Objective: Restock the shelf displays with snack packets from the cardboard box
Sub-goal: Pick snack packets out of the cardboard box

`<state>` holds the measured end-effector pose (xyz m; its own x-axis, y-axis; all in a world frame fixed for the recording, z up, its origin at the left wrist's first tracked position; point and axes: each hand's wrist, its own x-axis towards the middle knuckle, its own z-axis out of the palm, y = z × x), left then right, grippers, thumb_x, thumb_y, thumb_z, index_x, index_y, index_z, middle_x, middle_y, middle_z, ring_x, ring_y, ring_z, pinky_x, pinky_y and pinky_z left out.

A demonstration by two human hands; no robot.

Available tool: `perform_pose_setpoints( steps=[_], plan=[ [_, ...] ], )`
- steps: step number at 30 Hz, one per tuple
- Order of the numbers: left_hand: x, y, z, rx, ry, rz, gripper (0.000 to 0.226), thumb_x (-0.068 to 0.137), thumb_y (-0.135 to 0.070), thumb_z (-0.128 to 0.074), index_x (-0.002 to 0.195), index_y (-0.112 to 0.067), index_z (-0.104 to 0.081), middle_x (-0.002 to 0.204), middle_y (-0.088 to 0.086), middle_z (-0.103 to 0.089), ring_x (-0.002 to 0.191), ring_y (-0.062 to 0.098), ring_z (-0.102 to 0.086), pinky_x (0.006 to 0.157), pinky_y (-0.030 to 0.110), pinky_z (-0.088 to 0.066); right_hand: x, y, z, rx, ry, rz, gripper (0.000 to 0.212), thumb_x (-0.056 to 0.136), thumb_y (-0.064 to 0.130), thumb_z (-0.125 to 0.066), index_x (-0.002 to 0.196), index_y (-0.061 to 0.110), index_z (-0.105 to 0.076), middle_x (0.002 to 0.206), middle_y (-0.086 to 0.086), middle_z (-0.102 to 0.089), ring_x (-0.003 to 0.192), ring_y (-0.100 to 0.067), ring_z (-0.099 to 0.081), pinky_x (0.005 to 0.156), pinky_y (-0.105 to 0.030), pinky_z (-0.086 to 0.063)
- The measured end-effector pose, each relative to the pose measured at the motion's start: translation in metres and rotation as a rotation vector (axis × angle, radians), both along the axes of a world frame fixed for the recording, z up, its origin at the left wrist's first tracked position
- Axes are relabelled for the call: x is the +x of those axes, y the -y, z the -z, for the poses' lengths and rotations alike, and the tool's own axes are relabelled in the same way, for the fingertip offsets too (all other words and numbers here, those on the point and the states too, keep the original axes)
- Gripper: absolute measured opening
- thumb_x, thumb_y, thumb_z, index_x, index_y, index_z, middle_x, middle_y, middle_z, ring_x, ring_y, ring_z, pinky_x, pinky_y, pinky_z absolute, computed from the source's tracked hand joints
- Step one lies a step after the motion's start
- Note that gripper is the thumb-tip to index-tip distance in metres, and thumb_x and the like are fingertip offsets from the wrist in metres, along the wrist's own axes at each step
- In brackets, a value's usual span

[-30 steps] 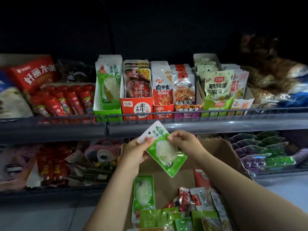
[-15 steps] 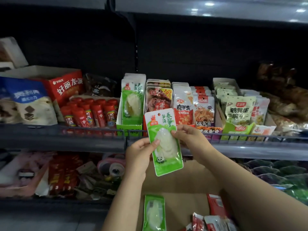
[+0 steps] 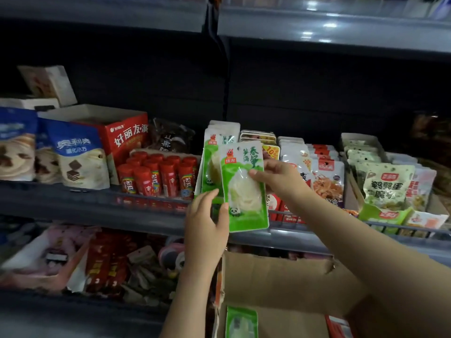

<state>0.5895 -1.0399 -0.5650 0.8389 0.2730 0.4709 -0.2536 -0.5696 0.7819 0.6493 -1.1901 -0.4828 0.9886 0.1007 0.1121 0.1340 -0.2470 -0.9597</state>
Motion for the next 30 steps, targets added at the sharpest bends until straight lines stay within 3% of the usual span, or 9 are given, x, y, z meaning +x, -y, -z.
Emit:
perform_pose_setpoints(
  steps=[2,5,8,11,14,18,22,26,30],
  plan=[
    [0.003,-0.005,0.002,0.145,-0.05,-0.013,0.044,0.095,-0.034,-0.048,0.138,-0.024,-0.044,0.143,-0.009,-0.04,0.133,0.008,-0.032,0.111,0.032,-0.023,0.01,-0.009,-0.009,-0.007,0.036,0.039,0.002,0.088,0.016,-0.065,0.09,0.014,-0.065,0.093,-0.002,-0.07,0.075,-0.013,-0.066,0.062,-0.023,-0.055],
    [0.008,-0.009,0.005,0.252,-0.16,-0.007,0.055,0.096,-0.041,-0.041,0.147,-0.029,-0.025,0.156,-0.011,-0.017,0.143,0.007,-0.012,0.116,0.037,-0.005,0.027,-0.024,-0.02,-0.092,0.116,0.108,0.013,0.088,0.019,-0.066,0.099,0.013,-0.066,0.085,0.002,-0.066,0.062,-0.005,-0.058,0.046,-0.012,-0.044],
    [0.011,-0.013,0.007,0.323,-0.185,0.005,0.058,0.097,-0.04,-0.038,0.149,-0.03,-0.017,0.158,-0.012,-0.004,0.144,0.005,0.0,0.118,0.039,0.001,0.042,-0.039,-0.03,-0.115,0.157,0.139,0.014,0.088,0.021,-0.066,0.099,0.013,-0.065,0.088,-0.002,-0.066,0.062,-0.008,-0.058,0.053,-0.019,-0.048],
    [0.016,-0.017,0.01,0.335,-0.201,0.03,0.056,0.098,-0.038,-0.037,0.15,-0.03,-0.015,0.158,-0.012,-0.003,0.145,0.004,0.002,0.118,0.038,0.0,0.054,-0.052,-0.041,-0.113,0.176,0.156,0.016,0.088,0.023,-0.066,0.1,0.013,-0.063,0.089,-0.002,-0.066,0.064,-0.01,-0.06,0.061,-0.027,-0.052],
    [0.017,-0.018,0.014,0.366,-0.196,0.039,0.055,0.099,-0.037,-0.038,0.149,-0.033,-0.016,0.158,-0.013,-0.004,0.144,0.004,0.005,0.117,0.038,0.002,0.067,-0.063,-0.047,-0.138,0.203,0.174,0.015,0.087,0.025,-0.066,0.098,0.015,-0.063,0.095,-0.003,-0.069,0.076,-0.015,-0.065,0.075,-0.036,-0.057],
    [0.014,-0.018,0.017,0.416,-0.193,0.039,0.05,0.099,-0.037,-0.038,0.146,-0.038,-0.024,0.158,-0.012,-0.001,0.144,0.004,0.011,0.116,0.037,0.005,0.078,-0.073,-0.049,-0.166,0.213,0.194,0.013,0.088,0.028,-0.065,0.097,0.019,-0.06,0.096,-0.001,-0.067,0.085,-0.02,-0.067,0.081,-0.042,-0.056],
    [0.012,-0.018,0.017,0.405,-0.168,0.028,0.048,0.098,-0.034,-0.04,0.145,-0.038,-0.028,0.158,-0.013,-0.004,0.144,0.003,0.01,0.116,0.036,0.005,0.082,-0.076,-0.043,-0.312,0.216,0.193,0.013,0.089,0.025,-0.064,0.1,0.022,-0.057,0.09,0.001,-0.065,0.089,-0.022,-0.067,0.083,-0.041,-0.055],
    [0.011,-0.015,0.017,0.379,-0.164,0.013,0.048,0.097,-0.033,-0.041,0.144,-0.037,-0.03,0.158,-0.012,-0.008,0.144,0.004,0.007,0.118,0.038,0.001,0.08,-0.072,-0.031,-0.424,0.202,0.162,0.029,0.088,0.015,-0.061,0.117,0.018,-0.058,0.111,-0.005,-0.067,0.101,-0.023,-0.063,0.077,-0.028,-0.048],
    [0.013,-0.016,0.015,0.377,-0.171,0.007,0.048,0.097,-0.033,-0.041,0.144,-0.036,-0.03,0.157,-0.012,-0.01,0.144,0.004,0.005,0.118,0.038,0.0,0.08,-0.065,-0.022,-0.514,0.184,0.175,0.031,0.083,0.011,-0.068,0.113,0.011,-0.063,0.113,-0.008,-0.067,0.104,-0.024,-0.062,0.08,-0.03,-0.048]
  ],
)
